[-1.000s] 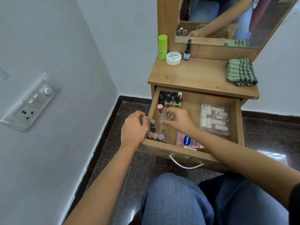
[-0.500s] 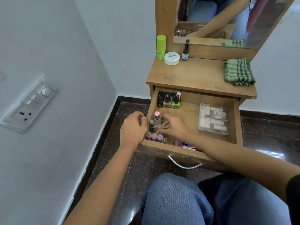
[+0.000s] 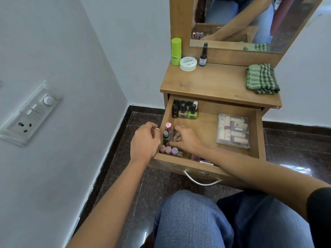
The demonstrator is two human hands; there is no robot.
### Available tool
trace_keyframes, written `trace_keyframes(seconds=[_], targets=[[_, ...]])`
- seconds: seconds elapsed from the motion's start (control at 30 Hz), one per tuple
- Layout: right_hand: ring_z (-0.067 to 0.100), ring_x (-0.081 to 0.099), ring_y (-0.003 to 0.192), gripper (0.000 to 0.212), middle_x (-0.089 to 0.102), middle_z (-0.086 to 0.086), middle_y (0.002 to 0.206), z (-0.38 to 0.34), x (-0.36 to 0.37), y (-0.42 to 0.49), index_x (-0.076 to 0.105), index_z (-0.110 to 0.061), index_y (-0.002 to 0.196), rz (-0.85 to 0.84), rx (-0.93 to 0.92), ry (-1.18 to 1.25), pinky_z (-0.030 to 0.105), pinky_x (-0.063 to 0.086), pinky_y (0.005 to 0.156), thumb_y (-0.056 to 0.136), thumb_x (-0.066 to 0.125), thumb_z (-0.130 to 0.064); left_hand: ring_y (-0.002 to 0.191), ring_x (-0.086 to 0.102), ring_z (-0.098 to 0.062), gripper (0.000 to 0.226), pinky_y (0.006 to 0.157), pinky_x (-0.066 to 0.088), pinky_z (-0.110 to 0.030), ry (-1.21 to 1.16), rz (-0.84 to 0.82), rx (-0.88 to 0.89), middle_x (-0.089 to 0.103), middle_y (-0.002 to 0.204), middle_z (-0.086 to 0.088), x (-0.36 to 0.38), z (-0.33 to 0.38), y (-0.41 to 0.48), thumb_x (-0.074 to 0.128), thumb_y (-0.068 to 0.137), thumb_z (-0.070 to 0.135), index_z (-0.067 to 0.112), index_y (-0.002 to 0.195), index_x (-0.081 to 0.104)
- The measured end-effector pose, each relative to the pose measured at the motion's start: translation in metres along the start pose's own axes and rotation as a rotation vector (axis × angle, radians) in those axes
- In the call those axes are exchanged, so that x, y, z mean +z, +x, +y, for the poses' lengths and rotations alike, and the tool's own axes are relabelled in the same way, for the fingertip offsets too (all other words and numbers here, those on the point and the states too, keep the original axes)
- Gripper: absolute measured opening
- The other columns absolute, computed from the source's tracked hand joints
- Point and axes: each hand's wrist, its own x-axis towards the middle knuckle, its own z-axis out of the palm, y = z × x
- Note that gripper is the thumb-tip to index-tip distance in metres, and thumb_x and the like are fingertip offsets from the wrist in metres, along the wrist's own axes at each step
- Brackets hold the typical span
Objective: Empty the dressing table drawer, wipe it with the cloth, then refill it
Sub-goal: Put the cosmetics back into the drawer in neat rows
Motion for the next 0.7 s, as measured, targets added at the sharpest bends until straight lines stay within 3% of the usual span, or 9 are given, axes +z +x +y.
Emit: trace_keyframes(seconds=[0.2,0.33,0.43,0.53,0.7], targets=[[0.013,0.06,0.078,0.043,0.053,0.008,0.106,0.0,-0.001,0.002,0.056,-0.003,0.109,-0.024,0.001,-0.037,0.02,0.055,0.07,0.076,0.08,-0.015,0.083,0.061,-0.008,0.019,0.073,0.055,-0.031,0.007,-0.005,-0.006,0.066,0.098,0.005,0.0,0.001,0.0,0.051,0.096,0.03,0.021,0.106,0.064],[0.012,0.061,0.084,0.056,0.05,0.006,0.119,0.001,-0.025,0.005,0.05,-0.008,0.128,-0.08,0.002,-0.128,0.026,0.056,0.078,0.078,0.075,-0.007,0.085,0.061,-0.009,0.02,0.074,0.054,-0.031,0.006,-0.007,-0.013,0.066,0.1,0.005,-0.001,0.001,0.0,0.05,0.097,0.03,0.021,0.108,0.064],[0.01,0.059,0.086,0.037,0.056,0.003,0.115,-0.002,-0.06,0.01,0.058,-0.012,0.119,0.118,-0.099,-0.252,0.027,0.055,0.081,0.084,0.068,-0.008,0.085,0.06,-0.009,0.022,0.073,0.053,-0.03,0.01,-0.006,-0.005,0.066,0.101,0.005,0.0,0.001,0.0,0.05,0.097,0.031,0.021,0.109,0.065],[0.011,0.057,0.083,0.025,0.059,0.001,0.104,-0.008,-0.101,0.027,0.06,-0.012,0.112,0.377,-0.142,-0.201,0.027,0.051,0.078,0.087,0.063,-0.01,0.086,0.06,-0.008,0.022,0.075,0.053,-0.03,0.004,-0.006,-0.006,0.066,0.101,0.005,0.0,0.001,-0.001,0.05,0.097,0.031,0.02,0.109,0.065],[0.01,0.052,0.079,0.026,0.062,0.009,0.103,-0.006,-0.16,0.088,0.059,-0.006,0.106,0.677,0.054,-0.02,0.016,0.043,0.07,0.081,0.065,-0.01,0.085,0.06,-0.007,0.021,0.074,0.051,-0.028,-0.006,-0.011,-0.016,0.066,0.101,0.006,0.0,0.001,0.0,0.05,0.097,0.032,0.022,0.108,0.065]])
